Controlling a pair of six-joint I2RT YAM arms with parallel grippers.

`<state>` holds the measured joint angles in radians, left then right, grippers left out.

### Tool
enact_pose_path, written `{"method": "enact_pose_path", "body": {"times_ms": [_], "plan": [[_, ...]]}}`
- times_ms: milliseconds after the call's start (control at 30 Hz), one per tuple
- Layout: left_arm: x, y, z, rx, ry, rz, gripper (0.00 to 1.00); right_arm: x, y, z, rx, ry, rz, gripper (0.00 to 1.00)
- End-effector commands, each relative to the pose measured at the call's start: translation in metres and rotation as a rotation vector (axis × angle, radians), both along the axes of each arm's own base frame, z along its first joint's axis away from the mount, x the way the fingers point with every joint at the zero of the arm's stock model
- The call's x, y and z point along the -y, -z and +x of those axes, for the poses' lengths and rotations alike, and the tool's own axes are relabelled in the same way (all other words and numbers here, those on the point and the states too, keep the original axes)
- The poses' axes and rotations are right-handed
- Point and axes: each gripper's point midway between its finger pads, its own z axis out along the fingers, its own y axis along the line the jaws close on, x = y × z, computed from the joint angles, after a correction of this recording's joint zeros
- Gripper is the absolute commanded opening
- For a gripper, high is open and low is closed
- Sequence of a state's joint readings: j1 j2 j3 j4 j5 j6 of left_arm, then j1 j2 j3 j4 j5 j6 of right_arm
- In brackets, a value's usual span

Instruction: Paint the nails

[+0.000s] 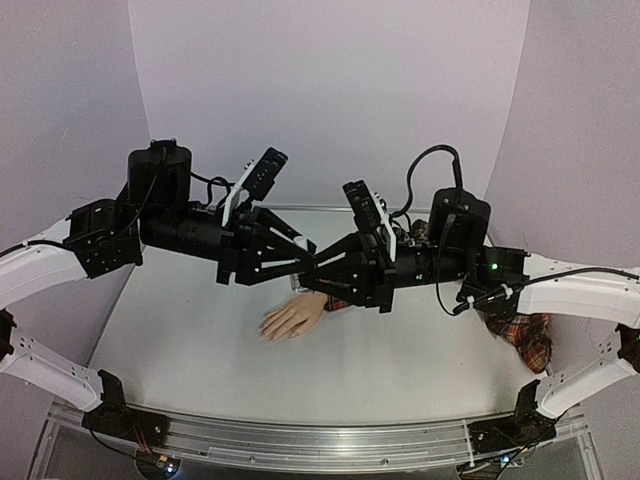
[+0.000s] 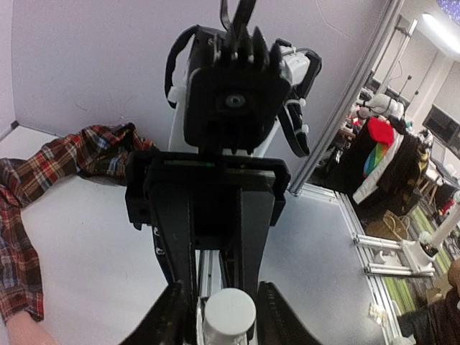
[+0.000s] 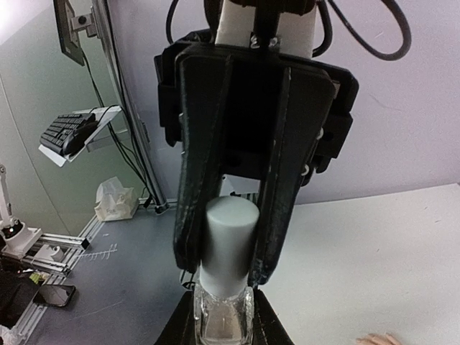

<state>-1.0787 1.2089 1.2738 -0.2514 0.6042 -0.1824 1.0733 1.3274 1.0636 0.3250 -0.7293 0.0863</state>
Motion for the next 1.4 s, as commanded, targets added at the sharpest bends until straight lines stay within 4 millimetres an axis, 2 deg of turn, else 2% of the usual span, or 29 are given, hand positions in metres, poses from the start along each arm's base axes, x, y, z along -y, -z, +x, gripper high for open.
{"method": "enact_pose_path", "body": {"times_ms": [0,100,167,233,300,400,533,667,833,933,1133,1367], "plan": [[-0.008,0.002,0.018,0.000,-0.179,-0.010,0.52,0.012,-0.043,0.020,0.146,0.159,0.171,0.00],[-0.026,-0.016,0.027,-0.018,-0.286,-0.069,0.68,0.013,-0.023,0.035,0.178,0.247,0.103,0.00],[-0.035,-0.021,0.032,-0.042,-0.340,-0.092,0.85,0.014,-0.015,0.046,0.191,0.311,0.073,0.00],[-0.038,-0.020,0.037,-0.069,-0.379,-0.093,0.96,0.016,-0.008,0.056,0.192,0.371,0.050,0.00],[-0.038,-0.015,0.044,-0.101,-0.421,-0.078,1.00,0.016,-0.003,0.066,0.186,0.424,0.033,0.00],[-0.039,-0.010,0.056,-0.160,-0.492,-0.076,1.00,0.015,0.002,0.081,0.164,0.495,0.016,0.00],[-0.049,-0.006,0.087,-0.269,-0.692,-0.087,1.00,0.018,0.004,0.099,0.134,0.600,0.002,0.00],[-0.047,-0.012,0.096,-0.302,-0.738,-0.110,0.98,0.017,0.005,0.110,0.135,0.689,-0.025,0.00],[-0.035,-0.014,0.102,-0.279,-0.738,-0.101,0.86,0.011,0.004,0.114,0.156,0.736,-0.059,0.00],[-0.029,-0.017,0.105,-0.262,-0.734,-0.102,0.75,0.007,0.007,0.117,0.161,0.756,-0.086,0.00],[-0.018,-0.012,0.112,-0.220,-0.740,-0.072,0.59,0.003,0.007,0.118,0.152,0.765,-0.096,0.00],[-0.011,-0.005,0.120,-0.193,-0.763,-0.038,0.47,0.000,0.010,0.119,0.155,0.761,-0.111,0.00]]}}
